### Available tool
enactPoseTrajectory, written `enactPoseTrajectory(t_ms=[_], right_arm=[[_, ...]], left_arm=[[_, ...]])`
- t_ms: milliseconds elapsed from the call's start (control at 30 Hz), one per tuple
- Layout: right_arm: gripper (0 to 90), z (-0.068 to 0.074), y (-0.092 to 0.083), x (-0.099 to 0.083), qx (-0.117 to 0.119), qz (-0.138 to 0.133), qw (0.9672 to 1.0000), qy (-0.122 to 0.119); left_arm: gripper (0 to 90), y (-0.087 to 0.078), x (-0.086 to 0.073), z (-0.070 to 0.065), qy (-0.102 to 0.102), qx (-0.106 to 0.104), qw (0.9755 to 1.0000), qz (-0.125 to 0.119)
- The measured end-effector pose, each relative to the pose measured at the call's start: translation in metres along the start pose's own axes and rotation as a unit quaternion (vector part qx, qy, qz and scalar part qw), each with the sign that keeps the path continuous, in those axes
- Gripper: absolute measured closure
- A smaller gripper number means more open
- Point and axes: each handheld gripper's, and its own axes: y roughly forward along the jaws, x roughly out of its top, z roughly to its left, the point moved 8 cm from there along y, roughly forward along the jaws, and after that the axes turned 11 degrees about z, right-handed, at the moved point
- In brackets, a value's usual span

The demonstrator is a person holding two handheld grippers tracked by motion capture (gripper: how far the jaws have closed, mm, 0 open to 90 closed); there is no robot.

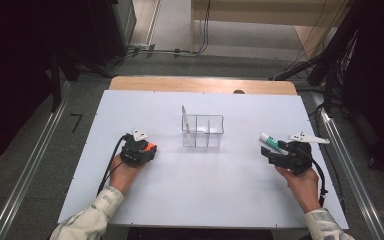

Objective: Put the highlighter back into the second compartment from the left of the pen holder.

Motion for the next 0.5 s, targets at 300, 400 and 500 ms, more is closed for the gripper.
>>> enactPoseTrajectory(t_ms=[300,400,500], right_arm=[[23.4,0.0003,0.0001,-0.0001,0.000,0.000,1.0000,0.001],[23.4,0.0002,0.0003,-0.0003,0.001,0.001,1.0000,0.000],[23.5,0.0000,0.0001,-0.0001,0.001,0.000,1.0000,0.001]], left_arm=[[67.0,-0.0003,0.0001,-0.0004,-0.003,-0.004,1.0000,0.001],[67.1,-0.0008,0.0003,0.0002,-0.008,-0.008,0.9999,0.001],[67.1,-0.0017,0.0009,0.0004,-0.020,-0.018,0.9996,0.000]])
